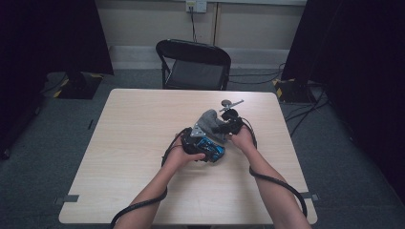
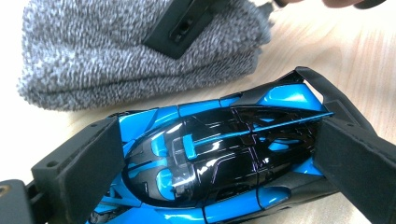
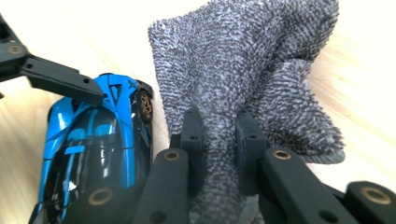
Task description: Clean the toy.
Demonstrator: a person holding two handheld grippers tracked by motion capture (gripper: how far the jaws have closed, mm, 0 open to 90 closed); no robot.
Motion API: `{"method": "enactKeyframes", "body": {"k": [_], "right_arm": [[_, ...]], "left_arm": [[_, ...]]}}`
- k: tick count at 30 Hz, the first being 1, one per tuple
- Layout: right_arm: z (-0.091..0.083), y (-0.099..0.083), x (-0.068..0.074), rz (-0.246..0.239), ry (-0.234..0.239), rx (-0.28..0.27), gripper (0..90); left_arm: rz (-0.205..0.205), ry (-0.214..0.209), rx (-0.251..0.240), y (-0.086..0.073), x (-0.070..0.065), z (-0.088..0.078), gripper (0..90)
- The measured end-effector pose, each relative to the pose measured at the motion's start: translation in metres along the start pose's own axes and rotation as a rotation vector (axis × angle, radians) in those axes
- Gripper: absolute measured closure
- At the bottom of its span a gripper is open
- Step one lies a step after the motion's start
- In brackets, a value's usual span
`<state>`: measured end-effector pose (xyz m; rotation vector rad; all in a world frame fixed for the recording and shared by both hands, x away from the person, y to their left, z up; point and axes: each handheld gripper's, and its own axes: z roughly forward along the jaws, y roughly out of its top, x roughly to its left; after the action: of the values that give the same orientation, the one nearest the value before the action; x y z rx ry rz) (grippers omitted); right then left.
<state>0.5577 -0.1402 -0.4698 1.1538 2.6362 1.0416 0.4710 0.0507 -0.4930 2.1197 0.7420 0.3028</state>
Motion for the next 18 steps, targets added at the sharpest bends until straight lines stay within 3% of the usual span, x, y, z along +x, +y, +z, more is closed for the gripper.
{"method": "enactKeyframes", "body": {"k": [9, 13, 18], "right_arm": [[0.016, 0.002, 0.007, 0.007, 0.008, 0.017, 76.6], [0.02, 0.003, 0.01, -0.019, -0.004, 0.027, 76.7], [0.021, 0.004, 0.011, -0.037, 0.022, 0.037, 77.1]], "left_arm": [[-0.001, 0.002, -0.003, 0.0, 0.0, 0.0, 1.4], [-0.002, 0.002, -0.003, 0.0, 0.0, 0.0, 1.4], [0.001, 0.001, 0.0, 0.0, 0.0, 0.0, 1.4]]}}
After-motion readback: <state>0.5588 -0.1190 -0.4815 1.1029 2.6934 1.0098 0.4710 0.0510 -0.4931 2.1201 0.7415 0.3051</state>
